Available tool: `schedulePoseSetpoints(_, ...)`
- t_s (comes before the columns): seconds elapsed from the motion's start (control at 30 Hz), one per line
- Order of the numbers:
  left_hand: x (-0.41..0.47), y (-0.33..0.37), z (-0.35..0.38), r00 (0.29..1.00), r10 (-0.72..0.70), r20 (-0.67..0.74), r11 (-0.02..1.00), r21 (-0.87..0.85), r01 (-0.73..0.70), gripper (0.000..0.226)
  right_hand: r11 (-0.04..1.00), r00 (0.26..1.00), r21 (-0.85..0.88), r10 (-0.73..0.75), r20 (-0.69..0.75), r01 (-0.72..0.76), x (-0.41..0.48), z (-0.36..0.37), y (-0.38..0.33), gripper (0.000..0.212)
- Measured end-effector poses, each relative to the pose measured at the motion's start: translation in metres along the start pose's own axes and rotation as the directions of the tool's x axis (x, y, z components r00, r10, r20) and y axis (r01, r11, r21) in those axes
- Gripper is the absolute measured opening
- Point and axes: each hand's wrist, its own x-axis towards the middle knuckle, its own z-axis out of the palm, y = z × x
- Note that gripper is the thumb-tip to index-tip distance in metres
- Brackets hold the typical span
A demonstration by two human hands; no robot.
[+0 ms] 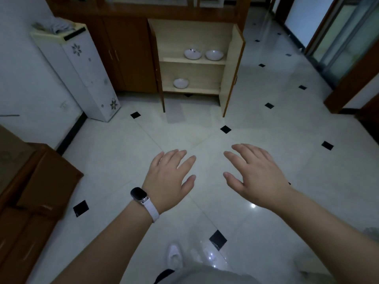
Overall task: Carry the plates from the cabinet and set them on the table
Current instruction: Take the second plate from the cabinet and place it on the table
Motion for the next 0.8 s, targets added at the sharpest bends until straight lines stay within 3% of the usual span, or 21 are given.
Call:
schedulePoseSetpoints(0.33,0.108,-0.103,0.004,0.997,0.064,-0.052,0.998,-0.024,-0.065,0.047,0.995,0.992,-0.009,0.1,-0.074,-0.101,0.124,0.012,-0.001,0.056)
schedulePoseSetpoints(0.6,0.204,-0.124,0.041,0.994,0.104,0.012,0.995,0.007,-0.104,0.049,0.991,0.988,0.024,0.133,-0.075,-0.131,0.199,0.046,0.067,0.055)
schedulePoseSetpoints(0.8,0.307,-0.13,0.073,0.993,0.053,0.102,0.994,0.094,-0.063,0.047,0.991,0.993,0.089,0.109,-0.049,-0.104,0.28,0.067,0.141,0.054)
